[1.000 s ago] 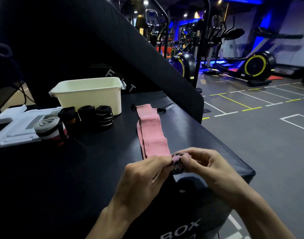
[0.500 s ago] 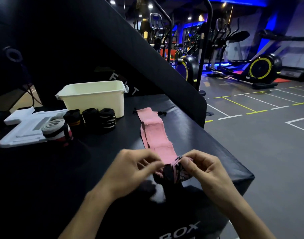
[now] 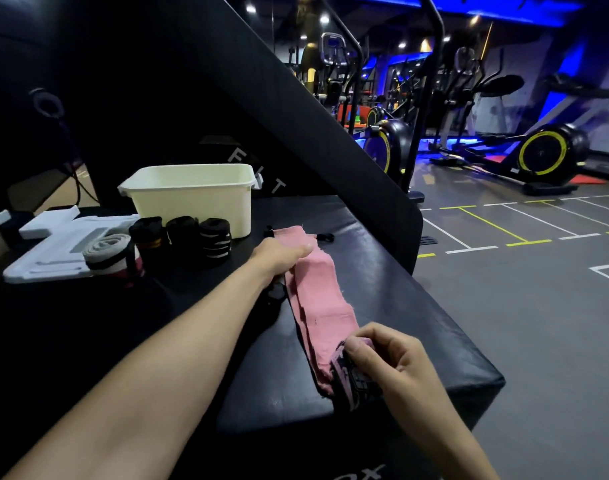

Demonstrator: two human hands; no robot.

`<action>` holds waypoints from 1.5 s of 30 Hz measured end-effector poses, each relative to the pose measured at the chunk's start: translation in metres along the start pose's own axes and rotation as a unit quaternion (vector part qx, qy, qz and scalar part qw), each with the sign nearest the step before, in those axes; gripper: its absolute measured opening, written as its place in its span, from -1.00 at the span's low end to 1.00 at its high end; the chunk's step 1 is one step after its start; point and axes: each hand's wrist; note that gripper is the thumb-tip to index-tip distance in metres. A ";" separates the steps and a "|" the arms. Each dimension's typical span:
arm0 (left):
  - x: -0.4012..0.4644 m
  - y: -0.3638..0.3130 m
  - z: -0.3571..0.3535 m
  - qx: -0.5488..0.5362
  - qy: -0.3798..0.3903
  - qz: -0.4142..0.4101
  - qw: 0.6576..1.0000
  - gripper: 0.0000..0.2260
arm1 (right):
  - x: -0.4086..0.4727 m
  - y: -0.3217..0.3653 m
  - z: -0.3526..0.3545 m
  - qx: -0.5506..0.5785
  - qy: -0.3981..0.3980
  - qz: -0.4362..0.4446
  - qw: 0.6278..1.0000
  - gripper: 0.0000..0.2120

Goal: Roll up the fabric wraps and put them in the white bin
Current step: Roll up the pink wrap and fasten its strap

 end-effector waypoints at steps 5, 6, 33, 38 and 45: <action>0.018 -0.011 -0.006 0.057 -0.023 0.015 0.998 -0.78 | -0.003 -0.005 0.002 -0.010 0.036 -0.028 0.999 -0.76; 0.021 -0.011 -0.006 0.091 -0.025 0.015 0.995 -0.73 | -0.004 -0.005 0.002 -0.015 0.036 -0.033 0.999 -0.74; 0.014 0.008 -0.020 0.256 0.016 0.027 0.966 -0.47 | -0.016 0.001 -0.010 0.007 0.045 -0.064 0.997 -0.78; 0.020 0.000 -0.021 0.241 0.006 0.004 0.971 -0.30 | -0.013 0.000 -0.008 0.029 0.051 -0.072 0.996 -0.78; 0.040 0.012 -0.014 0.266 0.047 -0.027 0.963 -0.37 | -0.010 -0.003 -0.006 0.037 0.054 -0.083 0.994 -0.81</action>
Point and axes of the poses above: each hand's wrist, its own x-axis towards the middle knuckle, its own z-axis out of the back of the hand, y = z × x, and after that the axes turned 11 degrees about y, right-handed
